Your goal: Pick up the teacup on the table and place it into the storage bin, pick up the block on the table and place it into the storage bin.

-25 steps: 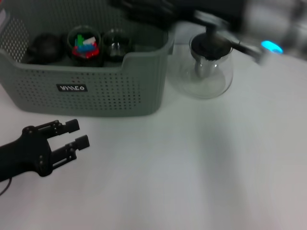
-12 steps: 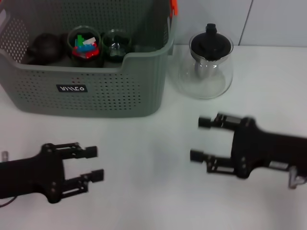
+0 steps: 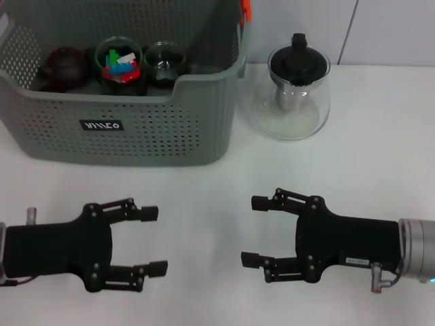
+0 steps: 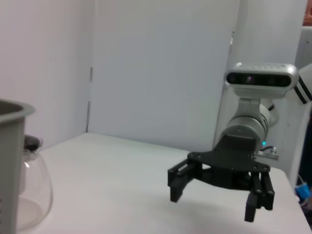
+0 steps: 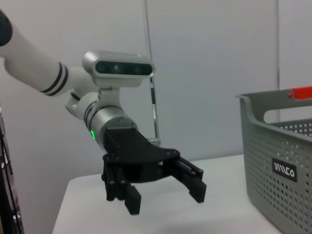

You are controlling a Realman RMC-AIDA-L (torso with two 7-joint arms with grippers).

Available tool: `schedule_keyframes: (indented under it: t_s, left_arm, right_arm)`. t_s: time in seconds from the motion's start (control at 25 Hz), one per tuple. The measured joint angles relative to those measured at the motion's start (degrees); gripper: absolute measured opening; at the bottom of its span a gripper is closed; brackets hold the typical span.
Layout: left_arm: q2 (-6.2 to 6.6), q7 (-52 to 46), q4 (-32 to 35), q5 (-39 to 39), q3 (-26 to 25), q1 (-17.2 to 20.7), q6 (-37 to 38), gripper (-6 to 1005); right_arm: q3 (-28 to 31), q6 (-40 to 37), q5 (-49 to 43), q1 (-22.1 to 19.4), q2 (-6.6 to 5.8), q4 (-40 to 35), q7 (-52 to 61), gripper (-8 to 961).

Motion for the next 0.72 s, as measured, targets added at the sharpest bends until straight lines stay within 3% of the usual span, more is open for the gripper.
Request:
schedule_keyframes:
  t_s: [0.32,0.72]
  left_arm:
    - [-0.55,2.34,-0.84,1.12,1.99,-0.08,-0.91,860]
    - [-0.76,2.35,-0.92,0.74,1.94,-0.13,-1.01,859]
  right_arm:
    - [0.69,-0.11,0.43,0.61,0.05,2.32,-0.76,924]
    - [1.14,-0.08,0.43,0.24,0.06,2.62,-0.80,924]
